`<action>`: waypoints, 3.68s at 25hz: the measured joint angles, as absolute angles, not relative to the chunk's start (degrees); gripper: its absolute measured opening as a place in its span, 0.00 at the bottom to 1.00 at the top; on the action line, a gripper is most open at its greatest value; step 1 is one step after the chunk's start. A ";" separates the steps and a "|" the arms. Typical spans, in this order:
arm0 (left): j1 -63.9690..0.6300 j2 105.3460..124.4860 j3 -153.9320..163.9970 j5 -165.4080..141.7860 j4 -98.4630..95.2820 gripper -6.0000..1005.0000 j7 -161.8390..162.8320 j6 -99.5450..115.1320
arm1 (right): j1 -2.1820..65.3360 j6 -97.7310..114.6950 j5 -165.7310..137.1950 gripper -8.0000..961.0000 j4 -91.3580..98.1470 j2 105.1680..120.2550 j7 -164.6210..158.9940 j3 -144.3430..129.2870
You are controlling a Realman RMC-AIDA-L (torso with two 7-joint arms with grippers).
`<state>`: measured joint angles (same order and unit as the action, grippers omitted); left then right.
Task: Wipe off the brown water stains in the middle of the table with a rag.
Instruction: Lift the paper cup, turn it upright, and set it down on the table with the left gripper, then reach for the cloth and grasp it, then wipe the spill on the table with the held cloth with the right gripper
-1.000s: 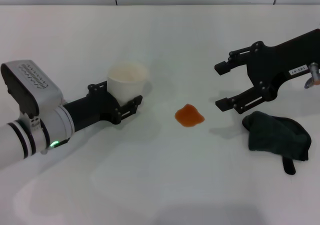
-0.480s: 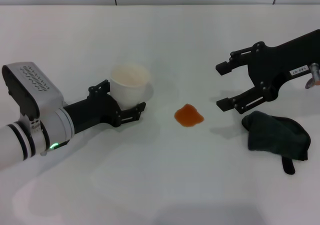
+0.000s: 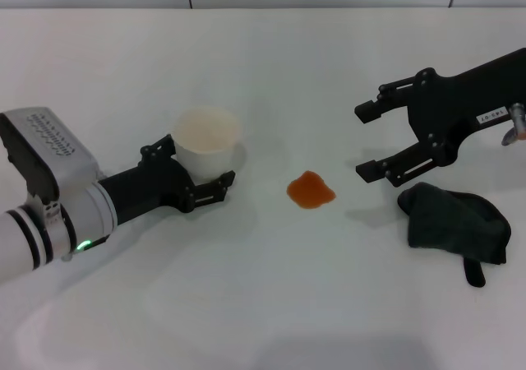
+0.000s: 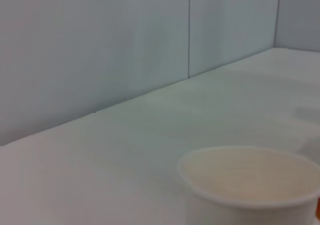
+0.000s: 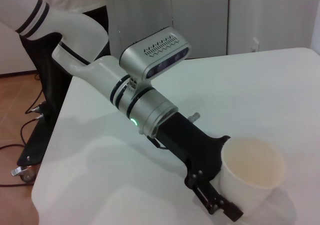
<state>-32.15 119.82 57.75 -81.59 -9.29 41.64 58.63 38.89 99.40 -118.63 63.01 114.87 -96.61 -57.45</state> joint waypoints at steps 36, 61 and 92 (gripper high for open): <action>-11.09 116.47 57.52 -83.24 -26.98 0.89 51.88 84.90 | 33.74 99.01 -120.23 0.85 71.16 115.04 -104.74 -58.90; -17.04 116.64 61.63 -114.00 -71.78 0.89 89.23 107.66 | 33.12 92.48 -143.38 0.81 79.37 115.42 -136.07 -79.33; -19.51 118.92 62.93 -118.96 -71.74 0.89 90.07 105.88 | 39.40 83.44 -142.82 0.17 68.56 115.73 -133.71 -86.21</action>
